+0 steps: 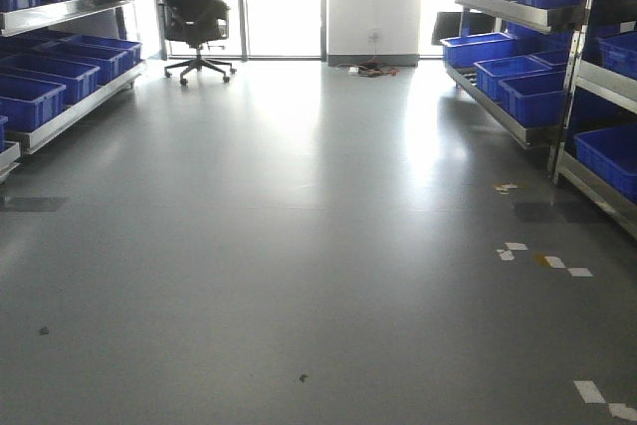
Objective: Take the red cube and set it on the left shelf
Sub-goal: 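Drive the base across the floor holding the red cube in the right gripper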
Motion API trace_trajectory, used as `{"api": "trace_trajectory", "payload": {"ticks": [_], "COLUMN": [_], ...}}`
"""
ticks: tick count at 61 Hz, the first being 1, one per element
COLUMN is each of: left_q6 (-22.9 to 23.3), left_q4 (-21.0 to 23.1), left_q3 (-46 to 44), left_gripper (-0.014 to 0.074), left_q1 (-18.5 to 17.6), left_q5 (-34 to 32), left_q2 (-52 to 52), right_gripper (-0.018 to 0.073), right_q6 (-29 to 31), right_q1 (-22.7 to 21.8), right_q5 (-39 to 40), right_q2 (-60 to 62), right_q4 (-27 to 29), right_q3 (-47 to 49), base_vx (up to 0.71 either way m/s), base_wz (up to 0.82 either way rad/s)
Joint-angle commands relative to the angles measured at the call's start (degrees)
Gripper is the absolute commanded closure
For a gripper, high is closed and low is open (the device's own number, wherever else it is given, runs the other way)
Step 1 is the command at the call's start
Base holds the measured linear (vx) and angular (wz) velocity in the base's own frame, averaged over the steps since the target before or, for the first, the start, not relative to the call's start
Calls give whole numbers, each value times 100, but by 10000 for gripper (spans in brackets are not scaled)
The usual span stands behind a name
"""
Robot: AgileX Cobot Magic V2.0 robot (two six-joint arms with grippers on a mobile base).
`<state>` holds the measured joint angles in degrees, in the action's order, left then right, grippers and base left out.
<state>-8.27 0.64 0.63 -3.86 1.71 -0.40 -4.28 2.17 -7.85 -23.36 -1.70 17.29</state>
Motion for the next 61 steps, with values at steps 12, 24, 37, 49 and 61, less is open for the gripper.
{"api": "trace_trajectory", "payload": {"ticks": [12, 24, 37, 49, 61], "left_q6": [-3, -3, -3, -3, -3], "left_q4": [27, 27, 27, 27, 27], "left_q3": [126, 126, 126, 126, 126], "left_gripper": [491, 491, 491, 491, 491], "left_q1": [-7, -7, -7, -7, -7], "left_q5": [-519, -519, -519, -519, -519], "left_q2": [47, 47, 47, 47, 47], "right_gripper": [501, 501, 501, 501, 501], "right_q6": [41, 41, 41, 41, 41], "right_q1": [-39, -39, -39, -39, -39], "right_q5": [506, 506, 501, 501, 501], "right_q2": [-7, -7, -7, -7, -7], "right_q4": [-54, -54, -54, -54, -54], "right_q3": [160, 160, 160, 160, 160], "base_vx": [45, 51, 55, 59, 60], "base_wz": [-5, -3, 6, 8, 7]}}
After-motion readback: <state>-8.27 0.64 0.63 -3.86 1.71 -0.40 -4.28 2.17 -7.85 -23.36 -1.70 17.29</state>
